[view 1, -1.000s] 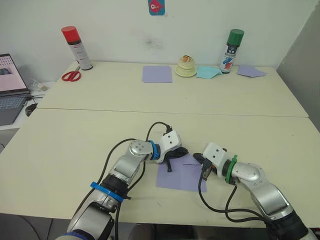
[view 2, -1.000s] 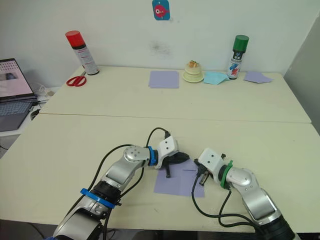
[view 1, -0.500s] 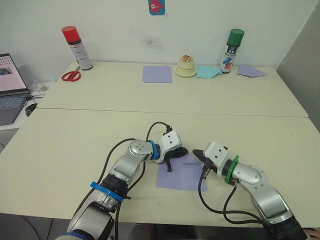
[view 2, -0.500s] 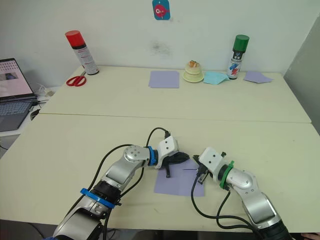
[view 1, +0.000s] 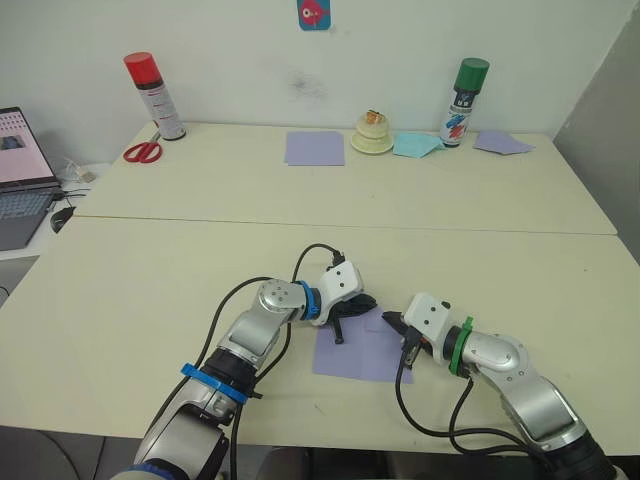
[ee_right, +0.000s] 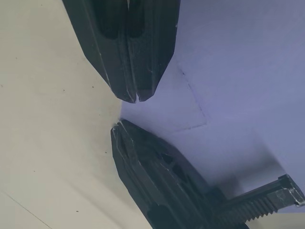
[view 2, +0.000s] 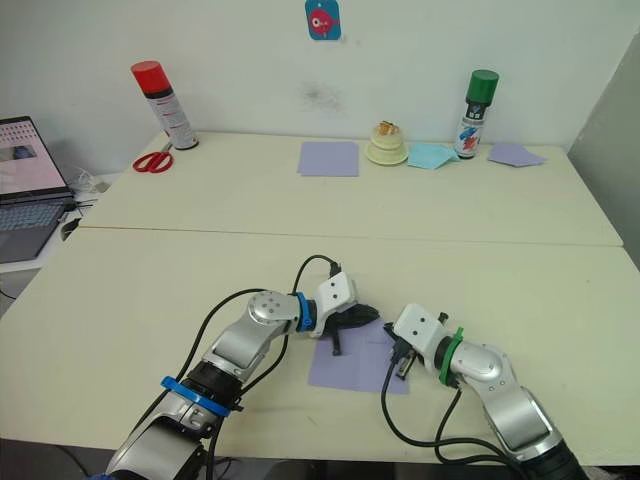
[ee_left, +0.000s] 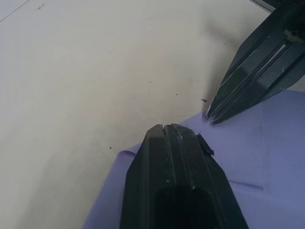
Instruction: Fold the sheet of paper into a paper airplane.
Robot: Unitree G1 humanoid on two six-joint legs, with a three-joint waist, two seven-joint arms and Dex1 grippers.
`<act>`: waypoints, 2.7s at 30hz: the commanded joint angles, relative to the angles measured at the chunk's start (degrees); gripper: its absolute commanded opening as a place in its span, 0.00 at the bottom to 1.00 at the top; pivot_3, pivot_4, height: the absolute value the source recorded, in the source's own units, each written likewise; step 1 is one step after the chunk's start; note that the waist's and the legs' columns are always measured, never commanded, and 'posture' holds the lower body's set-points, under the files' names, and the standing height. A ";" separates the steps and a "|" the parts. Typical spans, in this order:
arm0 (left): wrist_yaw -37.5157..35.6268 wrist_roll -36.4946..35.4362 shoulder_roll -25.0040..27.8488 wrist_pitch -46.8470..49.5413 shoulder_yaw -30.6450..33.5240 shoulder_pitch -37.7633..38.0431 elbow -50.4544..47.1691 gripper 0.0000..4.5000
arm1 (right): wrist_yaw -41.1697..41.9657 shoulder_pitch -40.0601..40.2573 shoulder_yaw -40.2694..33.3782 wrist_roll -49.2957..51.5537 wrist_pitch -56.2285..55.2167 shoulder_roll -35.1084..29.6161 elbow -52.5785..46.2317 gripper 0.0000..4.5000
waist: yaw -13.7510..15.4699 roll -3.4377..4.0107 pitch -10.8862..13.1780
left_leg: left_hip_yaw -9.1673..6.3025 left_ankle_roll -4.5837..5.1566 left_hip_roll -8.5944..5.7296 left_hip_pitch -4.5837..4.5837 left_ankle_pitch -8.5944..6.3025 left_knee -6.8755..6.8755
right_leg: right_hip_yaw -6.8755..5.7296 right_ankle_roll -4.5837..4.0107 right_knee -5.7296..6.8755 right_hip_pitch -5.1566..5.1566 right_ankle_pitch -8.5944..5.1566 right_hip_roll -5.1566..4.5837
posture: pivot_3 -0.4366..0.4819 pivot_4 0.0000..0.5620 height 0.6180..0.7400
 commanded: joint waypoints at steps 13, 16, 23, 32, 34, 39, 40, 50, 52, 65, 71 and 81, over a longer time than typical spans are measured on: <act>-0.61 2.52 0.36 1.07 -2.62 1.43 3.51 0.00 | 1.46 8.94 -5.33 6.00 9.48 -3.77 -7.41 0.00 | 0.08 -0.01 -0.01 | 0.00 0.00 0.00 0.00 0.00 0.00 | -0.01 0.18 -0.06 0.04 -0.10 -0.02 | 0.48 0.27 1.00; -0.61 2.48 0.33 1.05 -2.63 1.41 3.55 0.00 | 2.74 9.57 -7.29 10.10 4.45 -2.04 -9.77 0.00 | 0.10 -0.02 -0.01 | -0.01 0.00 0.00 0.00 0.00 0.00 | -0.01 0.18 -0.08 0.05 -0.11 -0.02 | 0.48 0.27 1.00; -0.58 2.45 0.16 0.83 -2.62 1.11 3.86 0.00 | 5.27 7.89 -11.01 16.33 -0.63 -0.65 -13.41 0.00 | 0.08 0.00 0.05 | 0.02 0.00 0.00 -0.01 0.00 0.00 | 0.01 0.20 -0.09 0.04 -0.12 -0.02 | 0.48 0.27 1.00; -0.36 2.45 -0.38 0.89 -2.76 0.92 3.76 0.00 | 4.15 1.04 -2.49 8.11 -1.84 -1.67 -5.69 0.00 | 0.17 0.01 0.05 | 0.01 0.00 -0.02 -0.02 0.00 -0.01 | -0.01 0.20 -0.12 0.04 -0.11 -0.02 | 0.48 0.27 1.00; -0.39 2.47 -0.31 0.92 -2.83 1.07 3.54 0.00 | 3.84 0.05 -1.02 6.44 -2.13 -1.42 -3.88 0.00 | 0.19 0.01 0.05 | 0.01 0.00 -0.04 -0.02 0.00 -0.01 | -0.01 0.19 -0.12 0.03 -0.11 -0.03 | 0.48 0.27 1.00; -0.39 2.48 -0.10 0.91 -2.74 1.15 3.37 0.00 | 2.93 -2.33 1.65 3.39 -1.51 -0.31 0.25 0.00 | 0.19 0.01 0.05 | 0.00 0.00 -0.03 -0.02 0.00 -0.01 | -0.01 0.17 -0.11 0.03 -0.10 -0.04 | 0.48 0.27 1.00; -0.39 2.46 -0.05 0.94 -2.71 1.19 3.28 0.00 | 2.95 -2.44 2.06 2.85 -1.33 -0.40 0.71 0.00 | 0.21 0.02 0.05 | 0.00 0.00 -0.03 -0.02 0.00 -0.01 | -0.01 0.17 -0.11 0.02 -0.10 -0.04 | 0.48 0.27 1.00; 0.38 0.50 1.64 2.82 1.31 0.20 1.84 0.00 | 2.59 -2.14 4.49 -1.18 1.44 -1.25 2.01 0.00 | 0.12 0.02 0.04 | 0.00 0.00 0.00 -0.01 0.00 -0.01 | -0.01 0.18 -0.10 0.03 -0.10 -0.03 | 0.48 0.27 1.00; 0.47 -1.82 1.94 5.17 4.12 -0.85 1.27 0.00 | 2.42 -2.06 4.77 -1.16 2.11 -1.18 1.87 0.00 | 0.10 0.02 0.04 | 0.00 0.00 0.00 -0.01 0.00 -0.01 | -0.01 0.17 -0.10 0.02 -0.10 -0.03 | 0.48 0.27 1.00; 2.11 -26.31 4.10 29.78 24.50 -2.20 -18.82 0.00 | 1.86 -2.95 5.55 -1.25 3.22 -0.66 2.01 0.00 | -0.36 -0.11 0.25 | 0.03 -0.02 0.08 -0.07 0.00 -0.02 | 0.05 -0.04 -0.06 -0.11 0.03 -0.15 | 0.48 0.27 1.00; 11.66 -36.16 4.54 43.97 34.71 5.81 -25.83 0.00 | 2.23 -3.18 6.03 -1.17 2.97 -0.65 2.22 0.00 | -0.19 -0.11 0.35 | -0.06 -0.02 0.15 -0.07 0.00 -0.05 | 0.01 -0.03 0.02 -0.18 0.02 -0.13 | 0.48 0.27 1.00; 26.98 -49.14 -5.28 54.69 43.86 12.58 -27.73 0.57 | 3.13 -3.70 6.38 -1.23 2.63 -0.86 2.59 0.00 | -0.08 -0.13 0.35 | -0.04 -0.11 0.13 -0.06 0.03 -0.03 | 0.02 -0.03 -0.01 -0.15 0.02 -0.17 | 0.48 0.27 1.00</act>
